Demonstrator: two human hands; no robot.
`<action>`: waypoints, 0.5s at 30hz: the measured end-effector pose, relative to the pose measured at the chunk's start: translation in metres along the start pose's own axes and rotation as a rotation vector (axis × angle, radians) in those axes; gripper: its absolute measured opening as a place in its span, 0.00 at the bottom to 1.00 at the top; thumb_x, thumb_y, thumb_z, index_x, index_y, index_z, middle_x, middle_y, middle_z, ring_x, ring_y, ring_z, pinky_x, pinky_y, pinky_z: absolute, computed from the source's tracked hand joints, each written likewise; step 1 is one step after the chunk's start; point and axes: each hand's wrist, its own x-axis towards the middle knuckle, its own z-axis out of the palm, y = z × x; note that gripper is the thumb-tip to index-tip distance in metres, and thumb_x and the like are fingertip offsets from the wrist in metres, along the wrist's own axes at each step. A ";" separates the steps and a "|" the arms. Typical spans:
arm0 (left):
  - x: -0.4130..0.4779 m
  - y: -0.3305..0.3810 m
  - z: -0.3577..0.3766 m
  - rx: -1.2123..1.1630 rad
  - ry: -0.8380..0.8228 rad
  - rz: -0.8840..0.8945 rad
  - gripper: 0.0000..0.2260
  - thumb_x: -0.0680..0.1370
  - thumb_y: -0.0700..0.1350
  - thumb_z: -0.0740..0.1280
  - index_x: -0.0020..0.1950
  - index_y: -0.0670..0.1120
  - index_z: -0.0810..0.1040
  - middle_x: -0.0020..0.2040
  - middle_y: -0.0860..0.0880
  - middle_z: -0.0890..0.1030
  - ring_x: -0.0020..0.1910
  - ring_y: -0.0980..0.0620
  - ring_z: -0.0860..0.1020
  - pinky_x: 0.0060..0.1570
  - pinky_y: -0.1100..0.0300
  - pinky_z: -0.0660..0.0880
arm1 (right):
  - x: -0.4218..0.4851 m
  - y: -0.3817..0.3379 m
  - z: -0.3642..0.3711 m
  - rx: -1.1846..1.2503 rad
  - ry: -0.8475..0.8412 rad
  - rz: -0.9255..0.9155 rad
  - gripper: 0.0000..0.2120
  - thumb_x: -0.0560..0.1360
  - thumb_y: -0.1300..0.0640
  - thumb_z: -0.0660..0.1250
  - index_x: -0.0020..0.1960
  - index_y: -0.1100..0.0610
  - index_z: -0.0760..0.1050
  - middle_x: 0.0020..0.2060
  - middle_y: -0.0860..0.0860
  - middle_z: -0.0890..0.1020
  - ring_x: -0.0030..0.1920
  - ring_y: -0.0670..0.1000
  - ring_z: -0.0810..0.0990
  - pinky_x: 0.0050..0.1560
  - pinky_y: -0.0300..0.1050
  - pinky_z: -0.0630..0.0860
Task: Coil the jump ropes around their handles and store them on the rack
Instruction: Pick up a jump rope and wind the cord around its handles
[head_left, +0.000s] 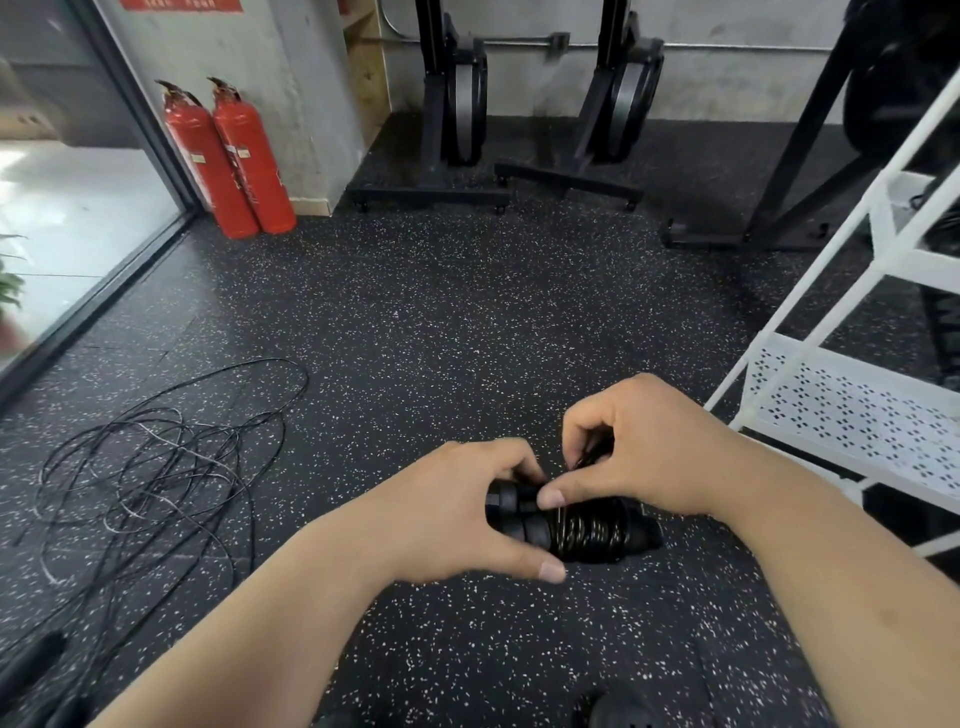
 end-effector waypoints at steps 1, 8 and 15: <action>0.000 0.000 0.000 0.005 0.010 -0.006 0.24 0.66 0.66 0.82 0.54 0.65 0.75 0.47 0.62 0.82 0.44 0.63 0.77 0.42 0.61 0.72 | 0.000 0.000 0.000 0.010 0.021 -0.007 0.20 0.61 0.33 0.83 0.37 0.46 0.82 0.32 0.41 0.82 0.33 0.42 0.78 0.37 0.42 0.74; 0.009 -0.021 -0.008 -0.156 0.127 -0.220 0.22 0.75 0.71 0.71 0.56 0.55 0.78 0.44 0.53 0.85 0.35 0.56 0.80 0.36 0.57 0.76 | -0.008 -0.009 -0.010 -0.030 0.251 -0.077 0.19 0.66 0.34 0.80 0.36 0.46 0.78 0.31 0.44 0.81 0.31 0.44 0.78 0.34 0.40 0.74; 0.025 -0.029 -0.002 -0.458 0.444 -0.472 0.23 0.80 0.69 0.66 0.53 0.49 0.79 0.43 0.44 0.88 0.32 0.48 0.77 0.34 0.52 0.75 | -0.009 -0.024 0.000 -0.254 0.188 -0.158 0.19 0.72 0.33 0.76 0.38 0.45 0.72 0.30 0.41 0.76 0.34 0.43 0.76 0.37 0.45 0.74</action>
